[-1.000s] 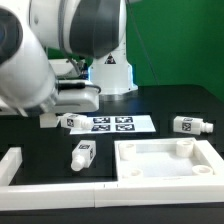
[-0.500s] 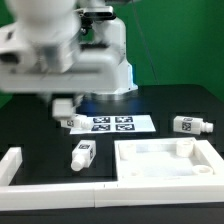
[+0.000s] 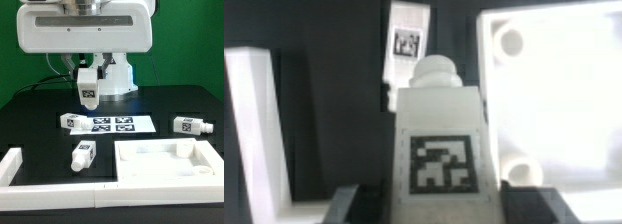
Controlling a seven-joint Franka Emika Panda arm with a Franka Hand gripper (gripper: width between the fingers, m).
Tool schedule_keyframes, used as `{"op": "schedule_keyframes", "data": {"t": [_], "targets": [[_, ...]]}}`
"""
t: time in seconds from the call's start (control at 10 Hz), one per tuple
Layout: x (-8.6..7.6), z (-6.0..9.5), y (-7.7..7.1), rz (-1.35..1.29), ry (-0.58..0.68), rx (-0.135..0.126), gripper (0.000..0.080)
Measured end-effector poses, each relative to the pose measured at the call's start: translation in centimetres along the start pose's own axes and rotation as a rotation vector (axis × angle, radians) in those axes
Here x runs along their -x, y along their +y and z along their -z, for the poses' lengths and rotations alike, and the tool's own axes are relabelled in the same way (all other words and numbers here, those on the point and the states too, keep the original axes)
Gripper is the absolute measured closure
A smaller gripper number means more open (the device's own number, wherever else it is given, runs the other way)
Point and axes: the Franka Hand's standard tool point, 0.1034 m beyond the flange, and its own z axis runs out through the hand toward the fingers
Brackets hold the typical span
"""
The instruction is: Assemble one leg
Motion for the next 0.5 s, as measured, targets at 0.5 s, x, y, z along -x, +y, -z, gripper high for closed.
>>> {"op": "schedule_keyframes", "data": {"t": [0.5], "targets": [[-4.3,-0.3,-13.5,-0.17,0.377,-0.097,0.0512]]}}
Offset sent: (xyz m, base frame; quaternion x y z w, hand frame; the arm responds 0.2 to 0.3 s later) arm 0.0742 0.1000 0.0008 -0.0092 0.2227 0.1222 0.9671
